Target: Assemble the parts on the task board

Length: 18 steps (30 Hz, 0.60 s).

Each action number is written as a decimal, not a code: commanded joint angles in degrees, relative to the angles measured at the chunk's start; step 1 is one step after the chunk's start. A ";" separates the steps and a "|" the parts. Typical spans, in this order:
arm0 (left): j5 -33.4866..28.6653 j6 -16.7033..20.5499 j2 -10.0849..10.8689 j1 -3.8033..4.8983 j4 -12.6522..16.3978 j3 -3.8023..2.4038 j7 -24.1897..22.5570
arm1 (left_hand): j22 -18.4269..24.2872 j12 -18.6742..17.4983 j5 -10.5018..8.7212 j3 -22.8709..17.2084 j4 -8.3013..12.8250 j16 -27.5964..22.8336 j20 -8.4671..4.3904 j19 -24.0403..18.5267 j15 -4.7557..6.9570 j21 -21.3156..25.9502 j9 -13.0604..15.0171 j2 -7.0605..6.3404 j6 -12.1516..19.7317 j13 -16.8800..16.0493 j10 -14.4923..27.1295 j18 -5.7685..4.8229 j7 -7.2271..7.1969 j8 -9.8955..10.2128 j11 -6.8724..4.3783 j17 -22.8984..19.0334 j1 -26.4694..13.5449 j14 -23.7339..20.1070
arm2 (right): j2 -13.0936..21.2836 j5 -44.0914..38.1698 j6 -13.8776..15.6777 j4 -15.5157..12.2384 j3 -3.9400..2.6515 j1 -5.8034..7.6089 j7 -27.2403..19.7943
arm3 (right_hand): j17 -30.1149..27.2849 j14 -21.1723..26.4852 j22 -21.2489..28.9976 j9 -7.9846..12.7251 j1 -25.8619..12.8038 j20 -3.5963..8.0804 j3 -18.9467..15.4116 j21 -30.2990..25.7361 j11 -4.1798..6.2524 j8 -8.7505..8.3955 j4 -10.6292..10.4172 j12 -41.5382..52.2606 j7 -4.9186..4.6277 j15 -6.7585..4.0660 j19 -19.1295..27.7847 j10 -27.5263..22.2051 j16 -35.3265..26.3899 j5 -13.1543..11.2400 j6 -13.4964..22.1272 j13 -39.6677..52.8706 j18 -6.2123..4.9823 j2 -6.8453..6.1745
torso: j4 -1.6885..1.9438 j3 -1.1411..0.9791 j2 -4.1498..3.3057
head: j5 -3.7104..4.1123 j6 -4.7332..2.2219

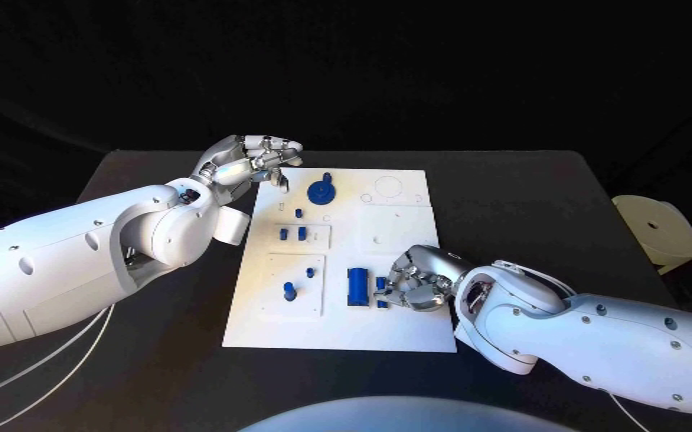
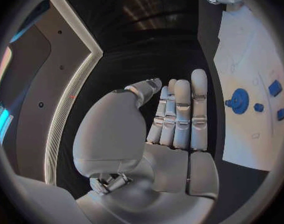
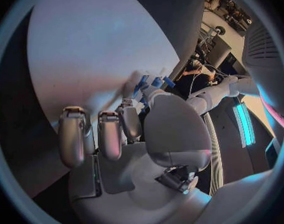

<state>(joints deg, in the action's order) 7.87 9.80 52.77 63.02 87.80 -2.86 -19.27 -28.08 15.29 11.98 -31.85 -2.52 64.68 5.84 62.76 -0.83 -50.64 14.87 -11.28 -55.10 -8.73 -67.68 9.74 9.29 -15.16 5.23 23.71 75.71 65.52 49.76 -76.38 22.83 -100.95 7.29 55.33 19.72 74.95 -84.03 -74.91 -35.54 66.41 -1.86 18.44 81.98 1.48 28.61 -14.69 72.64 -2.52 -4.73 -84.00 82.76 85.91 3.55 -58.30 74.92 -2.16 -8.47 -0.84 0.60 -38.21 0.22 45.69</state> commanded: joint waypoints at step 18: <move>0.11 -0.68 -0.05 0.02 -0.12 -0.02 -0.42 | 0.07 -0.38 0.05 0.18 -0.26 0.29 0.36 -0.10 -0.08 0.35 0.09 0.33 0.22 -0.08 0.29 0.81 0.32 0.21 -0.08 0.09 -0.41 -0.43 | 1.13 2.93 5.65 0.09 0.10 -0.08 -6.80 | 3.11 -3.61 -12.00 0.95 0.46 0.03 -2.54 -2.85 -0.70 -1.82 -1.70 -2.95 -0.99 0.34 -1.54 -1.16 -0.60 1.44 1.94 0.22 -0.11 -0.02 | -0.09 0.01 0.16 | 0.07 -0.41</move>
<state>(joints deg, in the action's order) 7.90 9.79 52.82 63.02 87.67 -2.85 -19.26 -28.08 15.29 11.98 -31.85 -2.52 64.67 5.84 62.76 -0.83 -50.64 14.87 -11.28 -55.10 -8.72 -67.68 9.74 9.29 -15.16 5.23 23.71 75.71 65.52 50.70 -77.41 25.19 -100.72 7.36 55.24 16.45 74.94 -84.03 -74.95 -34.15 66.97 -1.86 16.04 79.09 0.59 26.34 -16.42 69.74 -3.80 -4.73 -84.00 81.87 85.54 4.79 -56.37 74.91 -2.17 -8.46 -0.83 0.55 -38.17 0.17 45.42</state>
